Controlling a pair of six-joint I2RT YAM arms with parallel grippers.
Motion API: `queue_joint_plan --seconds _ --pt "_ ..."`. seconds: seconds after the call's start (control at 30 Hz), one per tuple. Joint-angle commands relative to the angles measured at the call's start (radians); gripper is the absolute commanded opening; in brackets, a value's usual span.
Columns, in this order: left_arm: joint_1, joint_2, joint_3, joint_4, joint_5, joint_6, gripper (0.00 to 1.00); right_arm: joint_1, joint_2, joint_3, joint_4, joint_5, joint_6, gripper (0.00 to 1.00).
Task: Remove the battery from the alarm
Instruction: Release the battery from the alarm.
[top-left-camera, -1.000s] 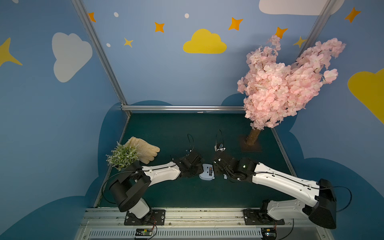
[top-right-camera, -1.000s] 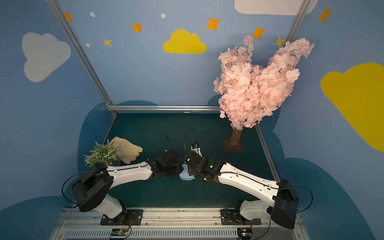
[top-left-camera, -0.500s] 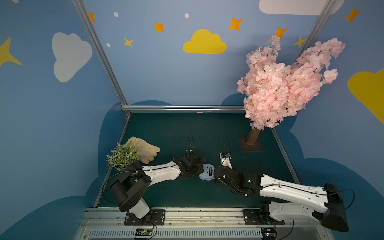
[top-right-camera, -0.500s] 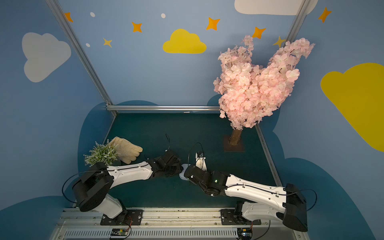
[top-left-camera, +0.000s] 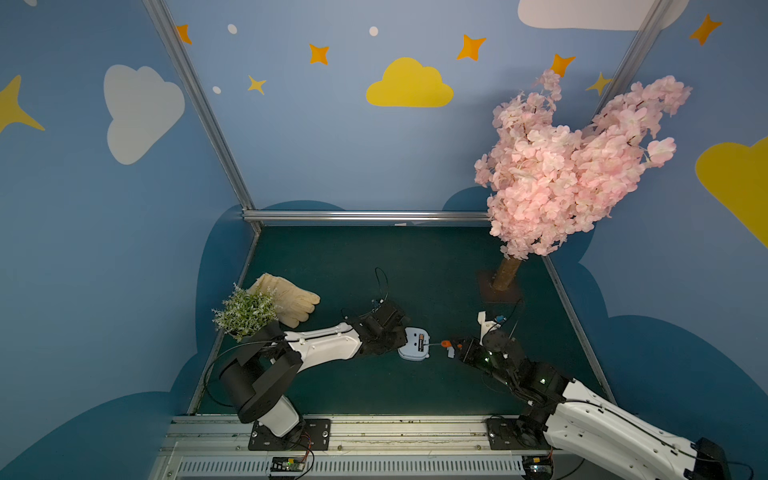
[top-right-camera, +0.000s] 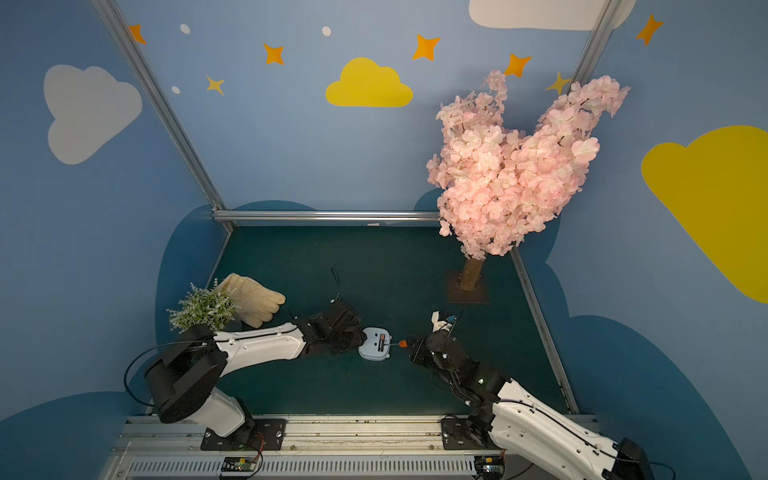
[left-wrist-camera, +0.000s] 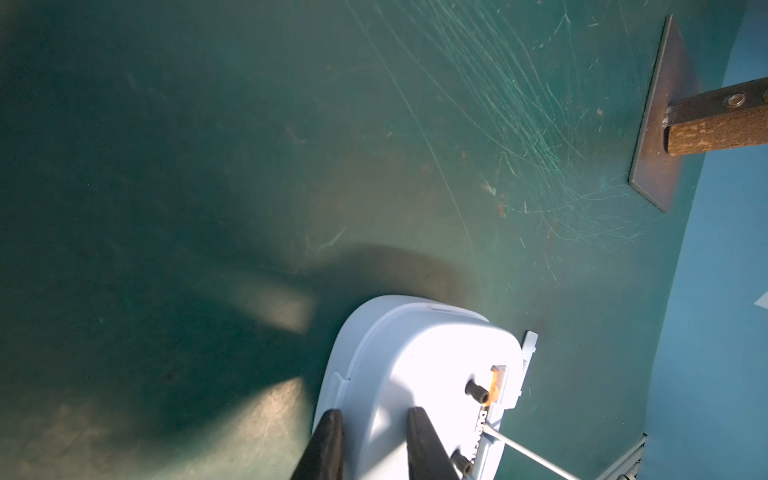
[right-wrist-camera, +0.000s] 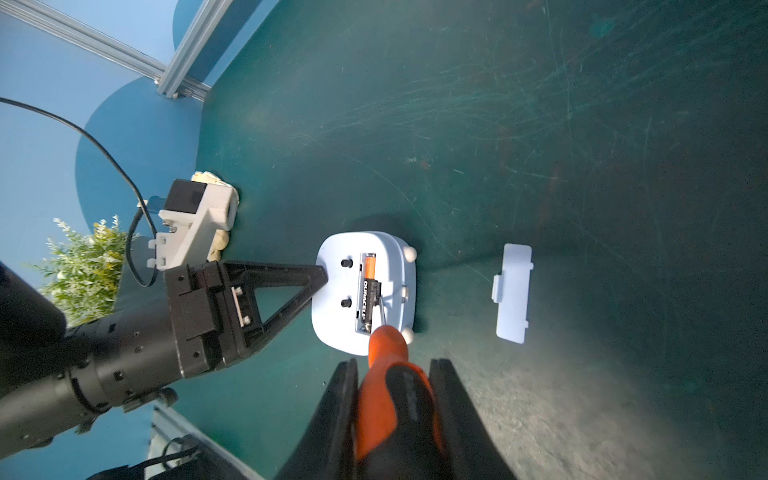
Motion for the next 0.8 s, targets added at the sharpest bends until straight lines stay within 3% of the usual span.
queue_joint_plan --seconds 0.0,0.1,0.3,0.5,0.77 --pt "-0.010 0.072 -0.024 -0.046 -0.003 -0.008 0.27 -0.065 -0.014 -0.101 -0.145 -0.215 -0.022 0.00" --pt "-0.010 0.077 -0.022 -0.043 -0.002 -0.009 0.27 -0.095 -0.028 -0.065 -0.115 -0.261 -0.085 0.00" --pt "-0.010 0.085 -0.023 -0.046 -0.005 -0.010 0.27 -0.036 0.151 0.248 -0.364 -0.059 -0.242 0.00" --pt "-0.010 0.077 -0.023 -0.058 -0.014 -0.008 0.27 0.034 0.364 0.446 -0.445 0.021 -0.327 0.00" --pt "-0.008 0.091 -0.014 -0.054 -0.008 -0.009 0.27 0.141 0.504 0.394 -0.452 0.052 -0.219 0.00"
